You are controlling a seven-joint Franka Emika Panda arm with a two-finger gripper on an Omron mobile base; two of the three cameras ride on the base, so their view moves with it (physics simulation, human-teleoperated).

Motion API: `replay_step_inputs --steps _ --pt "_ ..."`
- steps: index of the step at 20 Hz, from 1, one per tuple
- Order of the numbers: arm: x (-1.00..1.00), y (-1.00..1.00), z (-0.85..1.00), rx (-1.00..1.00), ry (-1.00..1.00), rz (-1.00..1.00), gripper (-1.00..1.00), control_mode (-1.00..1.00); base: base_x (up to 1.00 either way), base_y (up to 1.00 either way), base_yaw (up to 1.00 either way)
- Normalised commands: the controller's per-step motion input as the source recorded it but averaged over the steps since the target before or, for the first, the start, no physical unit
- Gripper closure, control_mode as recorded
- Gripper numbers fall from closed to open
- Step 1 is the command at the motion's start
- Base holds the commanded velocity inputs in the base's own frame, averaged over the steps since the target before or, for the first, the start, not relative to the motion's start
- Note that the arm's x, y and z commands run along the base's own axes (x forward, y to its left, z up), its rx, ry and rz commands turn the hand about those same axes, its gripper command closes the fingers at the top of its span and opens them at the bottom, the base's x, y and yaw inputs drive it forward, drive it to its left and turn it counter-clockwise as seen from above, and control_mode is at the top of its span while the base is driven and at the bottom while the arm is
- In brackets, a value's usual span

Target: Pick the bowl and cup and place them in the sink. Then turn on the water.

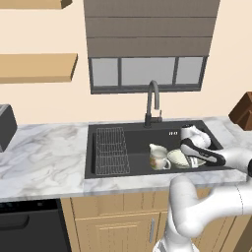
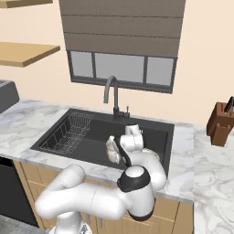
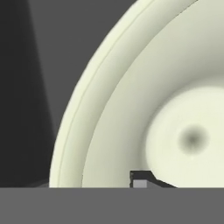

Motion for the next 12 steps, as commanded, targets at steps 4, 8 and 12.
replay_step_inputs --steps 4,8,12 --pt "0.00 0.00 0.00 0.00 0.00 0.00 1.00 -1.00 0.00 0.00 0.00" --pt "0.00 0.00 0.00 0.00 0.00 0.00 -1.00 -1.00 0.00 0.00 0.00" --pt "0.00 0.00 0.00 0.00 0.00 0.00 -1.00 -1.00 0.00 0.00 0.00"
